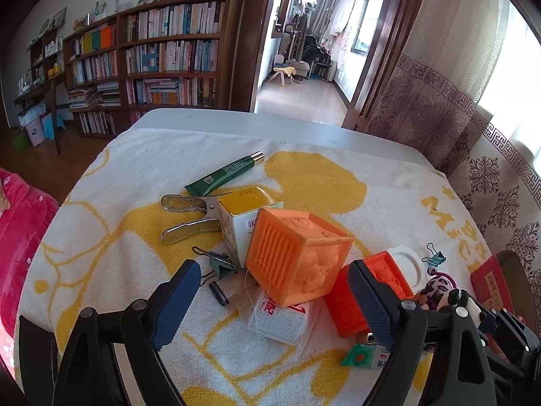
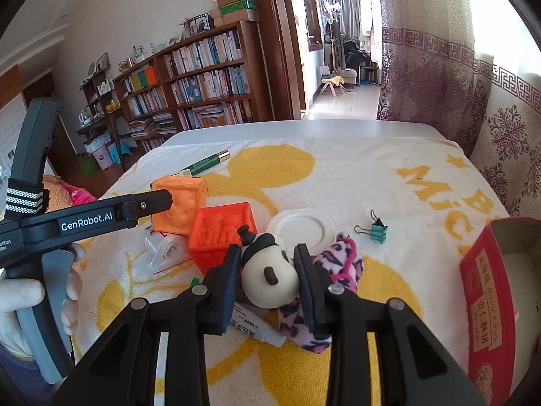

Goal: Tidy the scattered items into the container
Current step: 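Grasp the orange rubber cube with the left tool while the right tool holds the panda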

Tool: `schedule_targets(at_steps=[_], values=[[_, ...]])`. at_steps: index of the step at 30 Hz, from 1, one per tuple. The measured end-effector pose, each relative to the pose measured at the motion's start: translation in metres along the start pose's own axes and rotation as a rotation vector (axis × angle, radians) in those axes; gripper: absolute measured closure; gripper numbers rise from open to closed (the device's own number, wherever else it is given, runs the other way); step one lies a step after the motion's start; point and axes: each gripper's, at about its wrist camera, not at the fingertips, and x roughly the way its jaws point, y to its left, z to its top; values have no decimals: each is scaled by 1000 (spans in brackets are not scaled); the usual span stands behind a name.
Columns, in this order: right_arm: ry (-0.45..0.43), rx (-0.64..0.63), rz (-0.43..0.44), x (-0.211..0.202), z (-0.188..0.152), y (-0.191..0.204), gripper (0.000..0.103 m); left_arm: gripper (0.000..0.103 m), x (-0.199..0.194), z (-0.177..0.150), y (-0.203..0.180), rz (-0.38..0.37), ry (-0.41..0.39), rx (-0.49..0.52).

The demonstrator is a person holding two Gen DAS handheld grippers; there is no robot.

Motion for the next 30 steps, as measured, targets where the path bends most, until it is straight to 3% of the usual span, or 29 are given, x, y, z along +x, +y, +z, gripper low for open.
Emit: schedule_targets(at_steps=[10,18,20,22,24,30], values=[[-10,63,38,-10,-9,-22,68,12,43,16,-38,57,72,22],[-18,36,54,-14,-12,-15,68,13,68,17,-34,220,41,-30],[-18,36,56,-14,-13,-15,68,13,67,14,-32,219,26,-23],[-16,41,52,-13,-13,-16,68,24,63,12,-28,225,5,-24],[-15,50,46,-12,-13,-17,68,48,57,11,-25,238,-11,-18],[-21,58,22,-11,-15,-20,68,48,42,7,-8,188,-33,-55]])
